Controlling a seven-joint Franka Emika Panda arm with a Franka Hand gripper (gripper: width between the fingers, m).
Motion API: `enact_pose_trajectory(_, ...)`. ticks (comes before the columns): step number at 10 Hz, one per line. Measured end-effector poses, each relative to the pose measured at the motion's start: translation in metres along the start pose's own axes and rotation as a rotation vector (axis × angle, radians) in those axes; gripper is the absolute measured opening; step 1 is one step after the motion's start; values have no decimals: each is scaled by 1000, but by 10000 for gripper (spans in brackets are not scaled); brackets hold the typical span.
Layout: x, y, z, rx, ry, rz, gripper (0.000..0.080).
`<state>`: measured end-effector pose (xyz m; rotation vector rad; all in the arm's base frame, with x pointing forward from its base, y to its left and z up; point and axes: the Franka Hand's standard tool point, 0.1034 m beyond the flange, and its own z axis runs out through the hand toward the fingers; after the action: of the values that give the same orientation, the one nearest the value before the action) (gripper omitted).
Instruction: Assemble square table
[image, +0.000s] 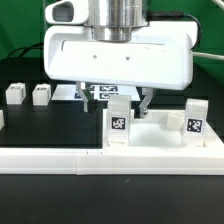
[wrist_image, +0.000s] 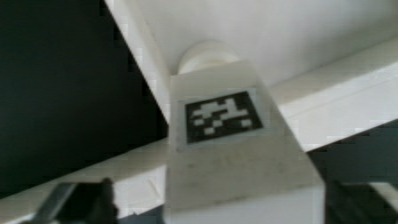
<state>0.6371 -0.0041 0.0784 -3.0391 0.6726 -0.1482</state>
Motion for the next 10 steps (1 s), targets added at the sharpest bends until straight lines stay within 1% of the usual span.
enact_pose_trajectory(2, 0, 0, 0, 2, -1, 126, 294)
enact_pose_trajectory(4, 0, 2, 1, 1, -2, 252, 290)
enact_pose_trajectory(5, -1, 4, 1, -2, 12, 368, 290)
enact_pose_trajectory(6, -5, 5, 0, -7, 53, 474, 290)
enact_pose_trajectory(7, -7, 7, 0, -3, 63, 600, 290)
enact_pose_trajectory(8, -7, 11, -1, 2, 34, 807, 290)
enact_pose_trajectory(10, -14, 15, 1, 54, -22, 1171, 291)
